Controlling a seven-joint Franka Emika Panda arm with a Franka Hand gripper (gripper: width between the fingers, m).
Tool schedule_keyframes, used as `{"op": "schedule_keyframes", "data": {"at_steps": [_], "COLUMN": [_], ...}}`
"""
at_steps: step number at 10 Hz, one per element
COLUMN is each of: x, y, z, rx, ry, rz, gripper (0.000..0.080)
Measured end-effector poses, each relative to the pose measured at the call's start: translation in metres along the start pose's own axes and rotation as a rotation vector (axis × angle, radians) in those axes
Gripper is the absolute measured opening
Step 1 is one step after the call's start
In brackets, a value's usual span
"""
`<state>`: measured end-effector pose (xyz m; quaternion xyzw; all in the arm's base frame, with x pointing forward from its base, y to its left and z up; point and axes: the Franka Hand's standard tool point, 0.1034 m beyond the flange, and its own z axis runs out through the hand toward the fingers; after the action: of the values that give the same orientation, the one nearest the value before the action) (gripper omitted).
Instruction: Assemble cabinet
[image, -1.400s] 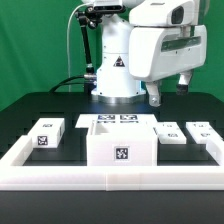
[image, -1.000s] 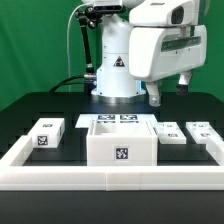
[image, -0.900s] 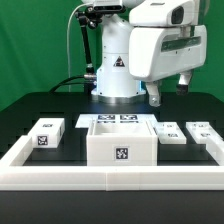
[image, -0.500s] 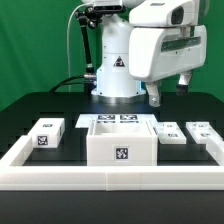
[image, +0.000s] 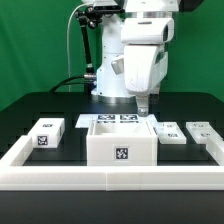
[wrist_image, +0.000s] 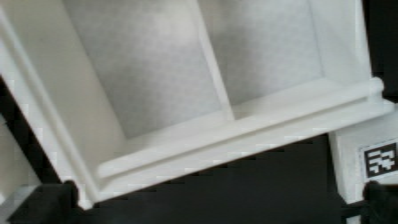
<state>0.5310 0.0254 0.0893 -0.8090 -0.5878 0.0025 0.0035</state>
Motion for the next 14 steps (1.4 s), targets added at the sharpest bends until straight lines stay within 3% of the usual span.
{"op": "schedule_keyframes", "data": {"at_steps": [4, 10, 14], "x": [-0.009, -0.012, -0.035], "y": [-0.003, -0.009, -0.039], "z": [0.005, 0.010, 0.032], "rx": [-0.024, -0.015, -0.010], "ry": [0.004, -0.017, -0.006], "rz": [-0.264, -0.349, -0.334], "gripper": [0.0797, 0.0797, 0.0797]}}
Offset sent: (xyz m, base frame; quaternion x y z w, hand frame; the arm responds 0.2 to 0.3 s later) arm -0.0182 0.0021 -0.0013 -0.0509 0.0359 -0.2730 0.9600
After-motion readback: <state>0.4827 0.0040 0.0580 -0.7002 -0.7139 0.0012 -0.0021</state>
